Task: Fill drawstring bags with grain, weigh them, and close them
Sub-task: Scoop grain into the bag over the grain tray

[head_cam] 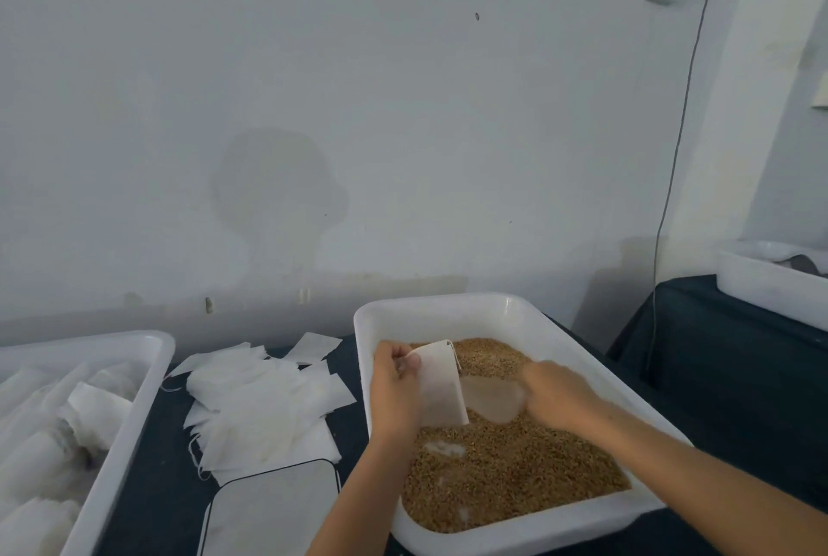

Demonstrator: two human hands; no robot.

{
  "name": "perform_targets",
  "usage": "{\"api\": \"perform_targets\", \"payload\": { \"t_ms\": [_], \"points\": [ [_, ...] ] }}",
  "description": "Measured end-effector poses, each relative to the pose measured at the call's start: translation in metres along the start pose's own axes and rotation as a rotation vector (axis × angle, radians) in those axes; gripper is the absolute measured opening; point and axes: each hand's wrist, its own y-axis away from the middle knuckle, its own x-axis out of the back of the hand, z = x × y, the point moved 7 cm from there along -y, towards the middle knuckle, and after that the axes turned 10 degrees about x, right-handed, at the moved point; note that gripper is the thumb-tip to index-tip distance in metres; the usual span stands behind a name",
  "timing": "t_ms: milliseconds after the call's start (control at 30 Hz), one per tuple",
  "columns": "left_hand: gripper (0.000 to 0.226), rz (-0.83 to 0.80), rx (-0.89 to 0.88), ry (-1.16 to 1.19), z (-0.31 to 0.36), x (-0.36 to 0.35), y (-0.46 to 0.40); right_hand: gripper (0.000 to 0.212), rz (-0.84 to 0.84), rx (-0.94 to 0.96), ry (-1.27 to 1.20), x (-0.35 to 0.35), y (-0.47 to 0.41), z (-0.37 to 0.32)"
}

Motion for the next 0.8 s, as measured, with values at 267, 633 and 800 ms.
{"api": "perform_targets", "payload": {
  "t_ms": [267, 633, 800],
  "points": [
    [0.019, -0.019, -0.008, 0.013, 0.003, 0.0, 0.003, 0.032, -0.061, 0.007, -0.037, -0.025, -0.003, -0.018],
    [0.021, -0.026, -0.199, 0.159, 0.045, 0.031, 0.032, 0.023, 0.46, 0.299, -0.875, 0.041, 0.006, -0.091],
    [0.019, 0.014, -0.354, -0.048, 0.075, 0.086, 0.038, 0.03, 0.575, 0.427, -0.786, 0.066, 0.021, -0.139]
  ]
}}
